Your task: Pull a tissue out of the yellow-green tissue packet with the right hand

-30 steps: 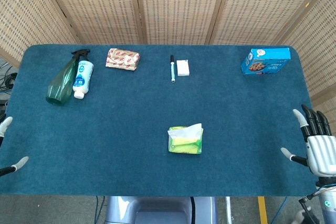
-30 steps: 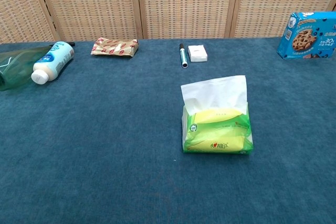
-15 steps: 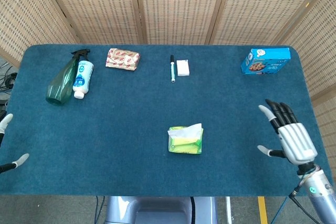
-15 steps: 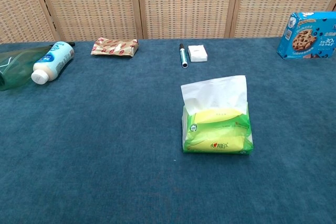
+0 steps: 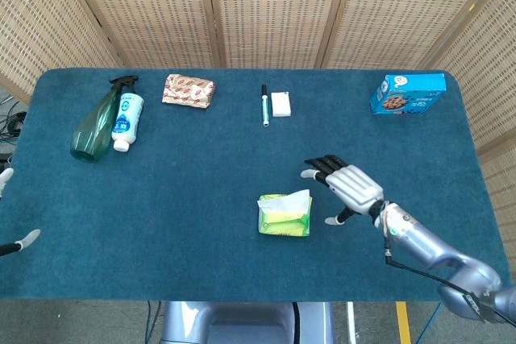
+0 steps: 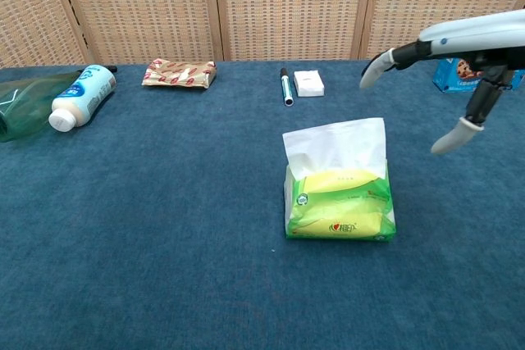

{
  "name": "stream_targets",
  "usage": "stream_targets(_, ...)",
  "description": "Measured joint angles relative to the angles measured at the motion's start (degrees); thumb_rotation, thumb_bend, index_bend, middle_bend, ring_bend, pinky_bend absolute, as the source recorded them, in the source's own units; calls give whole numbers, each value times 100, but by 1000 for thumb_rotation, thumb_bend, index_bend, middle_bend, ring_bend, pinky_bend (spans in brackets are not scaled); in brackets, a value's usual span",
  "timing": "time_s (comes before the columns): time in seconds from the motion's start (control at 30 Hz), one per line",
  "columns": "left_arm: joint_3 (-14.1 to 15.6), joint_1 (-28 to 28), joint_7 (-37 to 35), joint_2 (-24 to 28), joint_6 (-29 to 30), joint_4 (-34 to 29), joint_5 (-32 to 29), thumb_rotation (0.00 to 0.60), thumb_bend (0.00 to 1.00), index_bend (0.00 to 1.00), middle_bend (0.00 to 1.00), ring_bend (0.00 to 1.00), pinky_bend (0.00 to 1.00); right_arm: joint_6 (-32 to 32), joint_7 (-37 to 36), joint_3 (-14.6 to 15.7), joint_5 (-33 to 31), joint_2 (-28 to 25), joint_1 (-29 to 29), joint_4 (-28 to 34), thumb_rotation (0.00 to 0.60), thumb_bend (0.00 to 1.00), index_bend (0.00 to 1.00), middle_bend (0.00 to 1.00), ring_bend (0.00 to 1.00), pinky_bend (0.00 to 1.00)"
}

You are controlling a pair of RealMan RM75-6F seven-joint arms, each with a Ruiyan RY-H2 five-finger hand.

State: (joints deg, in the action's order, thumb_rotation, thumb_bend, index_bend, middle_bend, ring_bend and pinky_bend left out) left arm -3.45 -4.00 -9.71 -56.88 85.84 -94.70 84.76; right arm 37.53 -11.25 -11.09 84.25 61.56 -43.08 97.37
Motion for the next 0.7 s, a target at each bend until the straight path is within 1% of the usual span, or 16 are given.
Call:
stream_targets(0.13,-31,-23,-60,18,-46,11,-60,600,0,0,0,0,0,-362,500,-20,-428,270,-289,-162,600,165,284,246,117,177)
stream_targets(0.2,-35,-35,-71,23,-79,18,-75,600,0,0,0,0,0,-452,710,-14,-621,387,-379,-230,600,197,330,292,170,214)
stream_targets(0.3,-37,-52,-84,29,-116,18,-89,600,0,0,0,0,0,-518,1038,14,-908,588,-498,-354,600,252,437,399,279,318)
stream_targets(0.33,-36,-54,-86,29,-121,21,-91,600,0,0,0,0,0,-523,1160,28,-1008,677,-538,-413,600,276,483,451,331,357)
stream_targets(0.37,-35,-57,-92,29,-129,27,-91,600,0,0,0,0,0,-522,1245,40,-1080,744,-565,-458,600,307,530,506,389,396)
stream_targets(0.4,-35,-60,-95,29,-135,30,-91,600,0,0,0,0,0,-516,1322,51,-1148,812,-590,-501,600,336,558,539,425,422)
stream_targets(0.47,-37,-67,-101,27,-151,32,-99,600,0,0,0,0,0,-475,1477,77,-1298,954,-634,-581,600,445,625,619,511,494)
stream_targets(0.5,-37,-69,-102,26,-155,34,-100,600,0,0,0,0,0,-443,1537,90,-1344,1003,-647,-607,600,481,639,637,531,510)
stream_targets(0.57,-35,-72,-95,22,-159,37,-100,600,0,0,0,0,0,-337,1626,110,-1387,1080,-656,-640,600,585,665,676,579,551)
stream_targets(0.67,-32,-79,-63,14,-172,29,-100,600,0,0,0,0,0,-141,1636,124,-1397,1137,-622,-623,600,686,687,704,616,610)
stream_targets(0.7,-30,-83,-51,12,-181,24,-100,600,0,0,0,0,0,-88,1615,126,-1388,1139,-605,-604,600,698,691,709,622,622)
